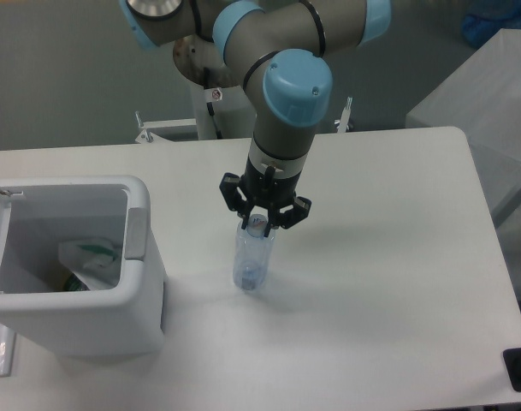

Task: Place the trash in the trash can
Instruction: 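Lower the right gripper around the bottle neck and close, then lift the bottle and carry it over the trash bin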

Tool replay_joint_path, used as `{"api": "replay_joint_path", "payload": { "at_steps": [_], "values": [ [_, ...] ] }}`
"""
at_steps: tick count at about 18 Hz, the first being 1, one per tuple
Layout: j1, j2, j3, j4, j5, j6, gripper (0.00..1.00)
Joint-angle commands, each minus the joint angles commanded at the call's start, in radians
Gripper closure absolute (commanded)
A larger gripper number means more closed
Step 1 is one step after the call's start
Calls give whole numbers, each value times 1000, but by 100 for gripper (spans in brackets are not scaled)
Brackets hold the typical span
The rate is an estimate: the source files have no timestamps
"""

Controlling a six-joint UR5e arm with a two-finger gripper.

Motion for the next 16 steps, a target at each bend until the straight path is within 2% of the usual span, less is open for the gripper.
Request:
{"api": "replay_joint_path", "payload": {
  "at_steps": [2,4,6,8,10,16],
  "values": [
    [3,2,12,-6,-3,-2,100],
    [3,5,50,-41,-17,-8,100],
    [21,6,145,-134,-78,-14,100],
    [47,5,218,-181,-135,-24,100],
    [78,5,270,-190,-195,-38,100],
    [141,5,340,-183,-356,-80,100]
  ]
}}
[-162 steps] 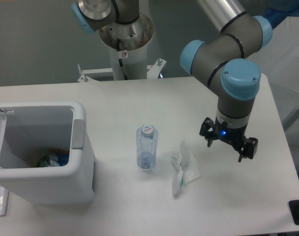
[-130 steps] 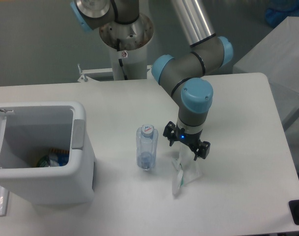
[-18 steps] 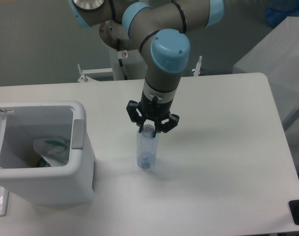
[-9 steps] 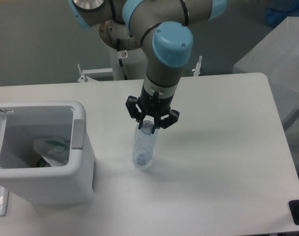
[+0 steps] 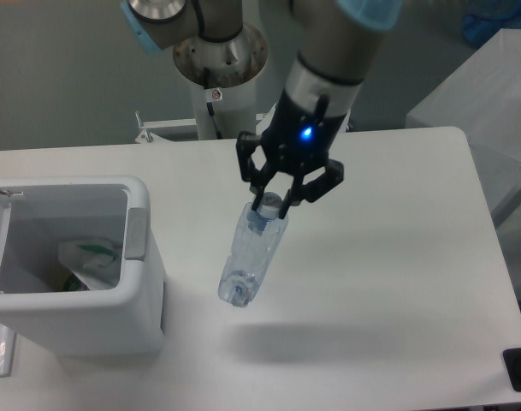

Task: Place the trash in the trash can
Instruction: 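Lift the bottle and carry it over the trash bin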

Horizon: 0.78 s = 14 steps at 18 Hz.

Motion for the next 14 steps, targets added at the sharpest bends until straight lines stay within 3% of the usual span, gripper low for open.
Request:
{"api": "replay_joint_path", "payload": {
  "at_steps": [9,14],
  "values": [
    [31,17,26,2,-161,-38,100],
    [35,34,35,2,-316,-60,100]
  ]
}}
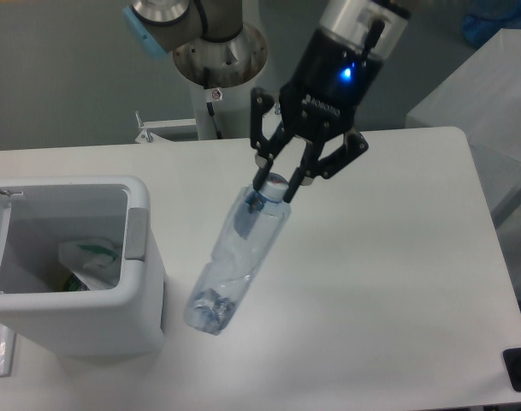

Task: Place the trash in the trash can
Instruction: 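Lift the bottle and carry it over the trash bin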

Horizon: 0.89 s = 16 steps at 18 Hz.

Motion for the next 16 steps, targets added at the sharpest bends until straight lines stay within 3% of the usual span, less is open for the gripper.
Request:
{"api": "replay_joint_path", "payload": {
  "at_steps": [9,16],
  "values": [
    [-12,40,-26,-2,-91,-75,100],
    [-80,182,-215,3,-94,-64,100]
  ]
}}
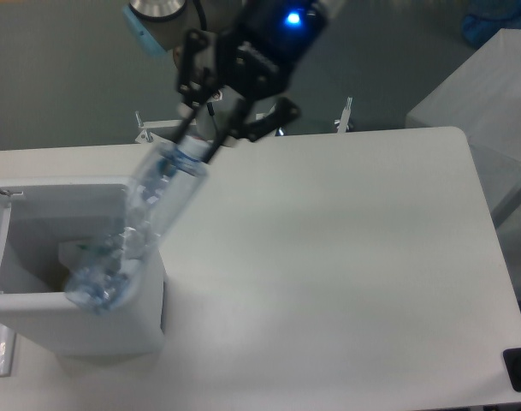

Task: Place the trash in the trash can
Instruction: 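Lift the bottle and carry it over the trash bin, then lower the bottle into the bin and open the right gripper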

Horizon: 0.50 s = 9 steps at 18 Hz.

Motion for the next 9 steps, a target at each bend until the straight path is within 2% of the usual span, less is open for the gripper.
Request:
{"api": "replay_joint_path", "payload": {
  "at_steps": [4,9],
  "values": [
    [-32,17,-19,3,11,3,100],
    [-67,12,-16,5,92,71,100]
  ]
}}
